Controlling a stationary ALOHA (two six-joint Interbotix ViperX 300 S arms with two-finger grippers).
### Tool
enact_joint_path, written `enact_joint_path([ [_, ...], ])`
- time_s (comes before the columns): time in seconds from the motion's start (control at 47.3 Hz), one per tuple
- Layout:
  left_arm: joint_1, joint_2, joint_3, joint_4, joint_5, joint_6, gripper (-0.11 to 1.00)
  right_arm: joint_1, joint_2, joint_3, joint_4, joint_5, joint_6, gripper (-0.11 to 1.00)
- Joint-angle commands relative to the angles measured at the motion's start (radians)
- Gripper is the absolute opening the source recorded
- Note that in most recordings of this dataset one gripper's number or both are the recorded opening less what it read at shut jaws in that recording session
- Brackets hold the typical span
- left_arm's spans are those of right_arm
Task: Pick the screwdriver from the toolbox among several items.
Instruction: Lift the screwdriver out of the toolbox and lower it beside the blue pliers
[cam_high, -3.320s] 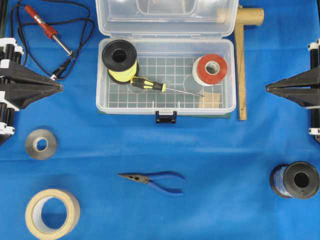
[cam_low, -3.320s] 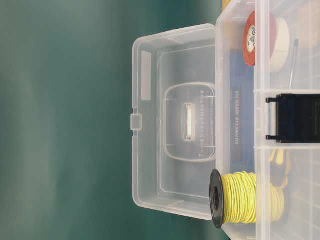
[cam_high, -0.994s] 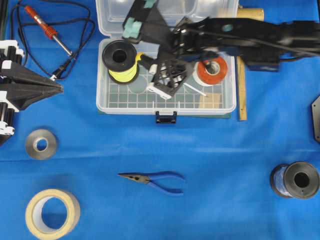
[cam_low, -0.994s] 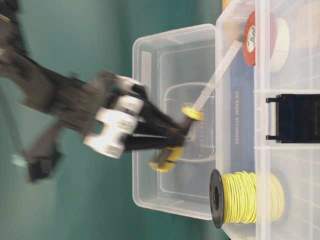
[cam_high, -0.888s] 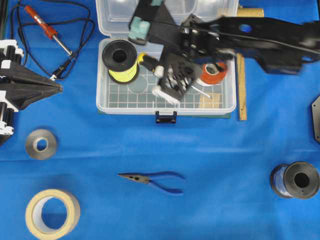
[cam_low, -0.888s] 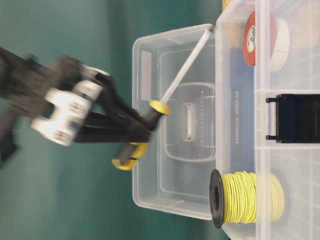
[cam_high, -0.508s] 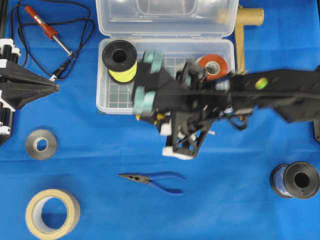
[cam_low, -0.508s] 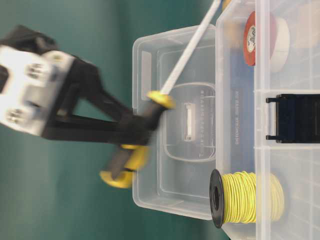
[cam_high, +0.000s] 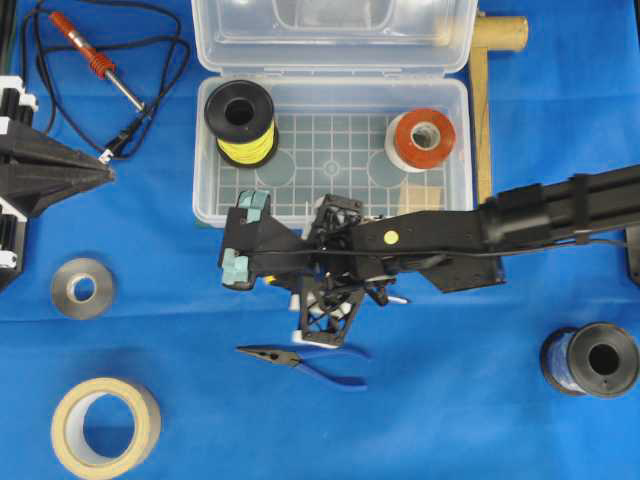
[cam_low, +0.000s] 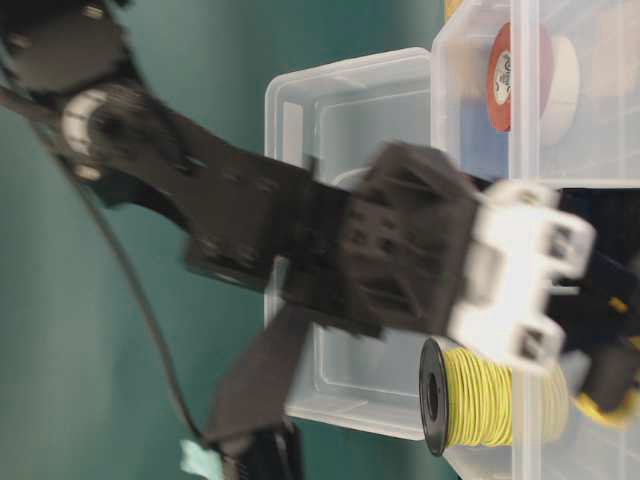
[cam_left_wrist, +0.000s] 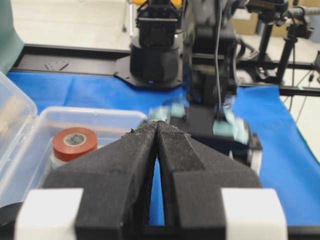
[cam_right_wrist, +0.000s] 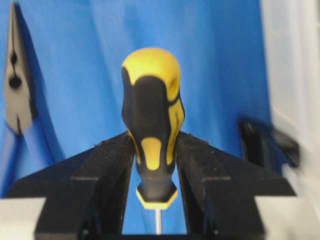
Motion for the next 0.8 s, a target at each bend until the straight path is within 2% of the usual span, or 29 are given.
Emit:
enact_joint_path([
  [0.0,0.003,0.005,-0.011,-0.002,-0.006,0.002,0.0,0.011,0.006,-0.02,0.02,-0.043,-0.003,0.27],
  [0.148,0.009,0.005,-0.011,-0.002,-0.006,0.002,0.0,0.025,0.052,-0.025,0.06,-0.081,-0.009,0.27],
  [0.465,0.028,0.005,-0.009,-0.002,-0.005,0.002,0.0,0.028,0.069,-0.025,0.063,-0.077,-0.009,0.28],
  [0.508,0.029,0.005,-0.009,-0.002,-0.005,0.002,0.0,0.028,0.063,-0.025,0.06,-0.066,-0.009,0.33],
  [0.634,0.028,0.005,-0.011,-0.002,-0.005,0.002,0.0,0.028,0.009,-0.025,0.032,0.003,-0.009,0.71],
  [0.677,0.028,0.005,-0.009,-0.002,-0.005,0.002,0.0,0.029,-0.031,-0.023,0.015,0.032,-0.008,0.8],
  [0.719,0.028,0.005,-0.011,-0.002,-0.003,0.002,0.0,0.028,-0.066,-0.018,0.0,0.052,-0.008,0.84],
  [0.782,0.029,0.005,-0.009,-0.002,-0.003,0.0,0.0,0.029,-0.126,-0.014,-0.023,0.08,-0.005,0.8],
])
